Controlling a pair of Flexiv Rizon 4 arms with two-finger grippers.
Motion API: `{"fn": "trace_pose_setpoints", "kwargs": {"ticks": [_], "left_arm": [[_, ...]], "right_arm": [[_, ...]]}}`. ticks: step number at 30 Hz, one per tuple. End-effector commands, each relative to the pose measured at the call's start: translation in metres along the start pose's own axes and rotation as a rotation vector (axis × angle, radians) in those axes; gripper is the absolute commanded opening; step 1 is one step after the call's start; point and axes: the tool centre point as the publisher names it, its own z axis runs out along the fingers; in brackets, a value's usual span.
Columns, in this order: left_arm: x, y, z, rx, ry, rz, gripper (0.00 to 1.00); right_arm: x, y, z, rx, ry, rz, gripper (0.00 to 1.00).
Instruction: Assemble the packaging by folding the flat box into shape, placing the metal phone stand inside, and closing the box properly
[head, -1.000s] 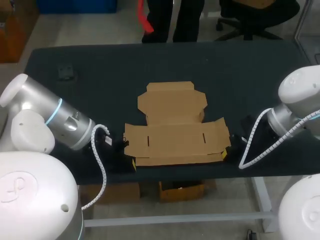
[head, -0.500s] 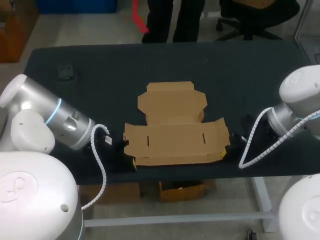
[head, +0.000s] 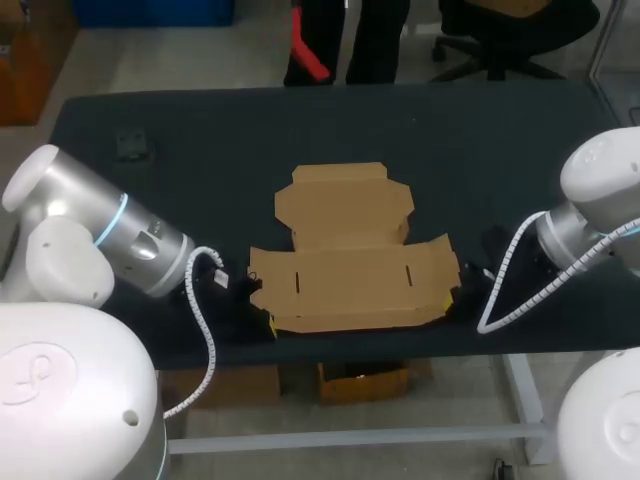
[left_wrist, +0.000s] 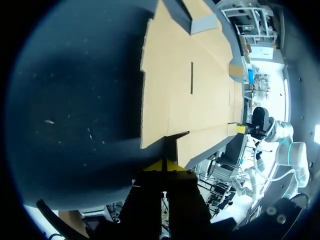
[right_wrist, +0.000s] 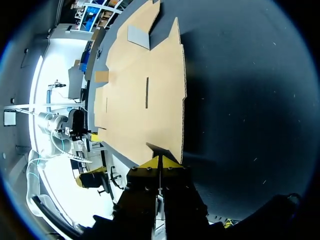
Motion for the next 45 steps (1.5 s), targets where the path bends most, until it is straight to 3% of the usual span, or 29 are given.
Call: {"fn": "trace_pose_setpoints", "kwargs": {"ticks": [1, 26, 45], "left_arm": [[0.003, -0.001, 0.002, -0.003, -0.009, 0.001, 0.0], [0.013, -0.002, 0.002, 0.013, -0.034, 0.027, 0.0], [0.009, -0.009, 0.0, 0.043, -0.042, 0.003, 0.0]], "right_arm": [[0.0, 0.0, 0.0, -0.002, 0.004, 0.0, 0.0], [0.004, 0.002, 0.003, -0.004, -0.005, 0.005, 0.0], [0.007, 0.002, 0.008, 0.006, -0.011, 0.001, 0.0]]}}
